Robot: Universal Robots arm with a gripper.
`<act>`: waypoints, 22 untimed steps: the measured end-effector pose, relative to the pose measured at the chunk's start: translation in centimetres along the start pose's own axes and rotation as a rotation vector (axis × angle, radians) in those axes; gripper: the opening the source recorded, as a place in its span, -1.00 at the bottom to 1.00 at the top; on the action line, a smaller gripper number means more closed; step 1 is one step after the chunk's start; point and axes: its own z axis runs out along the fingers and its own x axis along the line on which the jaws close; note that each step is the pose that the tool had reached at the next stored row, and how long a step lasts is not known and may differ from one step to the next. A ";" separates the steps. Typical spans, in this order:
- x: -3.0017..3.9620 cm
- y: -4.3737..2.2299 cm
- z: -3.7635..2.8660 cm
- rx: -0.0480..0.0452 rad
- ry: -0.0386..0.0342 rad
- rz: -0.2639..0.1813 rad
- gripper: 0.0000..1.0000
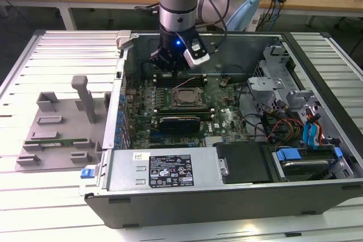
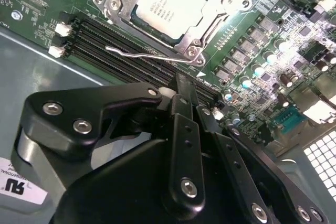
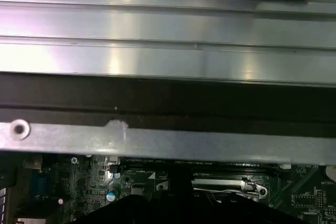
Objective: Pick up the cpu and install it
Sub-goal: 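Install the first cpu locking lever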
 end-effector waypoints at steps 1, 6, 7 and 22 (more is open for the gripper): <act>-0.03 0.00 0.02 0.0001 0.0001 0.000 -0.79; -0.49 -0.06 0.41 0.0021 0.0005 0.000 -0.79; -0.66 -0.08 0.52 0.0021 0.0007 0.000 -0.79; -2.20 -0.23 1.35 0.0021 0.0023 0.000 -0.79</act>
